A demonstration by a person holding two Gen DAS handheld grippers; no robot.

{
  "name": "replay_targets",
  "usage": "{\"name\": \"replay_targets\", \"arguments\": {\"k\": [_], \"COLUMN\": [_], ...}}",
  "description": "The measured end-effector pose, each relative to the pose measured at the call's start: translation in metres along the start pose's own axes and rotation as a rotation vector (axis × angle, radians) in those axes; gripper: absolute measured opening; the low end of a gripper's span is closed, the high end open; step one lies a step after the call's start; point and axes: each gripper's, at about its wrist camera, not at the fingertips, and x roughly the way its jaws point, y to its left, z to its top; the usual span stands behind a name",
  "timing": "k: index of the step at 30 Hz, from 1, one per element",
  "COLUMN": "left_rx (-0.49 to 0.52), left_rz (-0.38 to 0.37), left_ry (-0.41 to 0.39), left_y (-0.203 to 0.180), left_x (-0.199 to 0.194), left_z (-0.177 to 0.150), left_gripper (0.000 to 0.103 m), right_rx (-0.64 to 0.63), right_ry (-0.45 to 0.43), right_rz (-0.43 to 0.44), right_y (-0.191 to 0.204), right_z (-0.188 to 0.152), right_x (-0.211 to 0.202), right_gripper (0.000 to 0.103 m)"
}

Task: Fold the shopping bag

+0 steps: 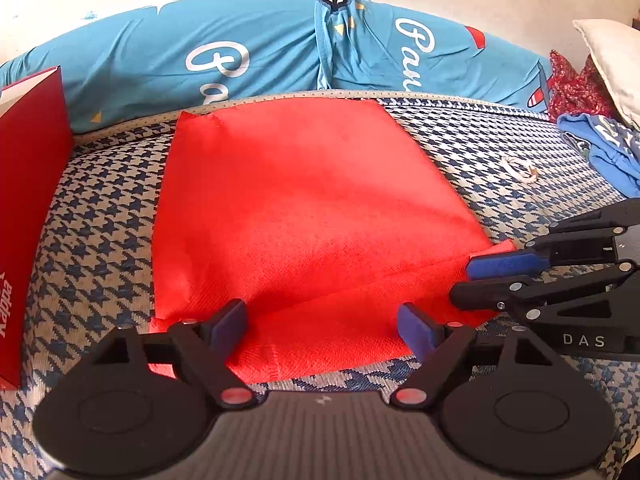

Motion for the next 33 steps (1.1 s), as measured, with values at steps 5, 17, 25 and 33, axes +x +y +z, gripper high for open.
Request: {"name": "replay_targets", "arguments": {"k": [5, 17, 25, 33], "left_rx": [0.078, 0.150, 0.134, 0.103], "left_rz": [-0.008, -0.016, -0.026, -0.086], "left_ry": [-0.020, -0.073, -0.044, -0.008], "left_y": [-0.003, -0.005, -0.003, 0.005], "left_x": [-0.004, -0.026, -0.019, -0.015], "left_z": [-0.003, -0.012, -0.014, -0.012], "left_gripper": [0.082, 0.077, 0.078, 0.082], "right_rx": [-0.029, -0.003, -0.036, -0.060], "right_ry": [-0.002, 0.010, 0.007, 0.000], "right_rz": [-0.010, 0.002, 0.005, 0.039], "right_y": [0.004, -0.001, 0.001, -0.001], "right_z": [-0.001, 0.003, 0.003, 0.003], "right_x": [0.001, 0.000, -0.001, -0.004], "right_gripper": [0.018, 0.018, 0.020, 0.024]}}
